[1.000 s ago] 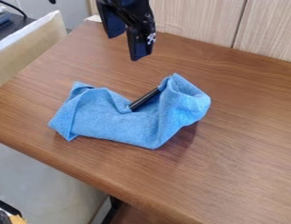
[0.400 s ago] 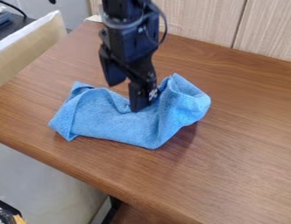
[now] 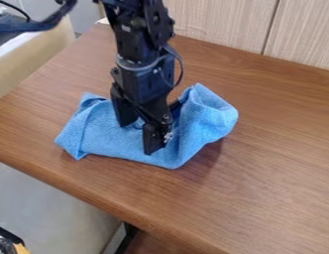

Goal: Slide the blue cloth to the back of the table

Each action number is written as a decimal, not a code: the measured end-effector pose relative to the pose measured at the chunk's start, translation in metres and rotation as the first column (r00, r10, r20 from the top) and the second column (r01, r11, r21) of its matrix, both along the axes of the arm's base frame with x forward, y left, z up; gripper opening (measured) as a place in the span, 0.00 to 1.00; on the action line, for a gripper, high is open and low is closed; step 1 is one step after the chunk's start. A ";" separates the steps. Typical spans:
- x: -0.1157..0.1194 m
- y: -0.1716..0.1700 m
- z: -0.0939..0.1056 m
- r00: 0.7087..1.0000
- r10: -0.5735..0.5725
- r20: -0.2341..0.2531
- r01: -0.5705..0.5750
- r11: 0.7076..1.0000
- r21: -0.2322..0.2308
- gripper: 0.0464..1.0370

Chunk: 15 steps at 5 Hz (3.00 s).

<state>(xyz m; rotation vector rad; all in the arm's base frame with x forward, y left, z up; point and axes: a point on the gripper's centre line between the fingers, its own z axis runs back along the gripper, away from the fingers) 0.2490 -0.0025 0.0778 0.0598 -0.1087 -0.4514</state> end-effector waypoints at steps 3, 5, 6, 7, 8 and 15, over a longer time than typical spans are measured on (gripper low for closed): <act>0.010 -0.002 -0.023 0.998 0.026 -0.052 -0.026 1.000 0.001 0.96; 0.049 -0.005 -0.023 0.999 0.028 -0.027 -0.028 1.000 -0.014 0.96; 0.072 -0.007 -0.023 1.000 0.015 -0.007 -0.015 1.000 -0.021 0.96; 0.093 -0.005 -0.022 1.000 0.023 0.008 -0.022 0.999 -0.024 0.96; 0.115 -0.001 -0.023 0.999 0.036 0.013 -0.036 0.999 -0.027 0.96; 0.127 0.013 0.062 0.990 0.018 0.139 -0.017 1.000 -0.013 0.96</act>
